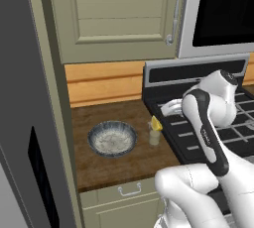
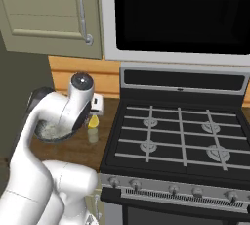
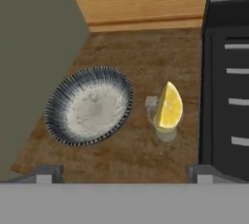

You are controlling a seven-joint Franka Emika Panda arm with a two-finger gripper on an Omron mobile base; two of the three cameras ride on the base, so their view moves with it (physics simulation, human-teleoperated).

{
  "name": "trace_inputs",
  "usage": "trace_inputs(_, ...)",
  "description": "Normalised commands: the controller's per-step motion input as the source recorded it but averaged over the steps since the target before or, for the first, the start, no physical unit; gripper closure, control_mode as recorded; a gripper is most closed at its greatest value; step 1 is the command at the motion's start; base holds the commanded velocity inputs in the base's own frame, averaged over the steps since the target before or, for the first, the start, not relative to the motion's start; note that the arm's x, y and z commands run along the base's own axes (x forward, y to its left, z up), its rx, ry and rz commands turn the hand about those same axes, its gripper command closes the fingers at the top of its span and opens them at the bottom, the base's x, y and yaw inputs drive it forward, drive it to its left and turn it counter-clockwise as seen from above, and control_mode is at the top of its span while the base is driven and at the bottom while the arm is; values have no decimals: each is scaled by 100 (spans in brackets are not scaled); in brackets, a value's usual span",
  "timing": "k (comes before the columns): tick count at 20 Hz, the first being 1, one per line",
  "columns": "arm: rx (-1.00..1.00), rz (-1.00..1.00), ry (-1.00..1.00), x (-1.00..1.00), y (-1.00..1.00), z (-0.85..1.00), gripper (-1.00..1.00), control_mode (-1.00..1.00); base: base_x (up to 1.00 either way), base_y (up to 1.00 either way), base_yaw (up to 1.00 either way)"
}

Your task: Grab a lemon wedge from the fridge and one ice cube from the ice bowl, and put them in the glass of lemonade.

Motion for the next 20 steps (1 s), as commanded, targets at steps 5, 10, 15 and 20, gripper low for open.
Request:
trace_inputs(5, 8, 3, -29, -19, 4, 45, -100, -100, 0, 0, 0)
trace_inputs(10, 3, 2, -26, -27, 23, 32, -100, -100, 0, 0, 0)
trace_inputs(15, 1, 2, -20, -5, 56, 32, -100, -100, 0, 0, 0)
trace_inputs(20, 2, 1, -5, 0, 18, 26, -100, -100, 0, 0, 0)
